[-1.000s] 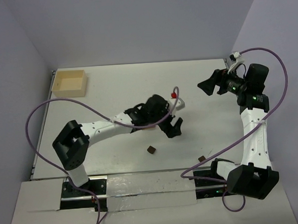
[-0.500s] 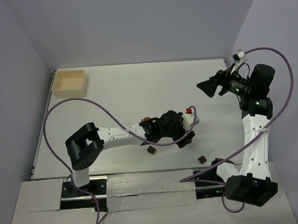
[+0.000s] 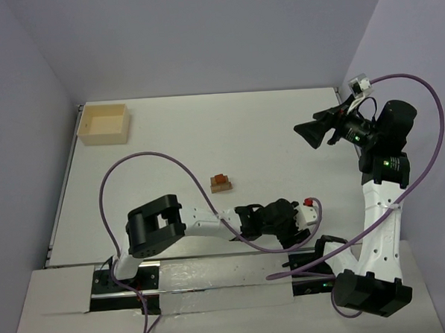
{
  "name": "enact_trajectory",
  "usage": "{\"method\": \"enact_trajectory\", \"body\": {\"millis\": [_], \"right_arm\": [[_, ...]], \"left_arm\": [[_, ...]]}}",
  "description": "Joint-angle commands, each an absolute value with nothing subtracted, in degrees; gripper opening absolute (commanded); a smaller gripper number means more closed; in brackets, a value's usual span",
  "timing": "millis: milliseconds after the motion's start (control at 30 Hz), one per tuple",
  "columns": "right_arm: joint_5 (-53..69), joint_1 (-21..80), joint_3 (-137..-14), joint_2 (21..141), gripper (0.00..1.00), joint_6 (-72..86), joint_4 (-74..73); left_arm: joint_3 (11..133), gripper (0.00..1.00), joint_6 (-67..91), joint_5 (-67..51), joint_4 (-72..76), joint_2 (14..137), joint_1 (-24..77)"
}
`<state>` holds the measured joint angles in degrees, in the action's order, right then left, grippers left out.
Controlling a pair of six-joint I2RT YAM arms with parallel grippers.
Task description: Build the wood block tower
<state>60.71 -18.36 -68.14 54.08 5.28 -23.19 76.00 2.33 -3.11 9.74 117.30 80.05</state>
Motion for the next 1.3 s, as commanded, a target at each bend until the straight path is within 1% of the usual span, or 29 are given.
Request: {"method": "enact_trajectory", "body": {"millis": [0,367,1000,1100,1233,1267], "right_arm": [[57.87,-18.72,-69.35,54.05,1.00,4.21,-23.17],[57.39,-18.72,-69.52,53.88,1.00,2.71,-24.37],[57.13,-18.72,-69.87,54.49,1.00,0.68,-26.28],[57.05,-18.72,-69.87,54.58,1.00,0.62,-26.28],[57.13,-18.72,-69.96,54.84,1.00,0.70,-26.28],[57.17,-18.72,-70.01,54.94,1.00,0.66,-26.32]], "left_arm": [[80.30,0.67,2.42,-1.10,11.69,119.28,81.13],[86.65,0.65,2.36,-0.53,8.62,124.40,81.12],[85.83,0.63,3.16,-0.88,8.92,128.48,81.76],[86.04,0.61,3.16,-0.36,8.63,129.01,81.83],[85.60,0.55,3.03,-0.35,8.22,128.76,81.83],[85.29,0.52,2.76,0.61,8.26,128.44,81.73]]}}
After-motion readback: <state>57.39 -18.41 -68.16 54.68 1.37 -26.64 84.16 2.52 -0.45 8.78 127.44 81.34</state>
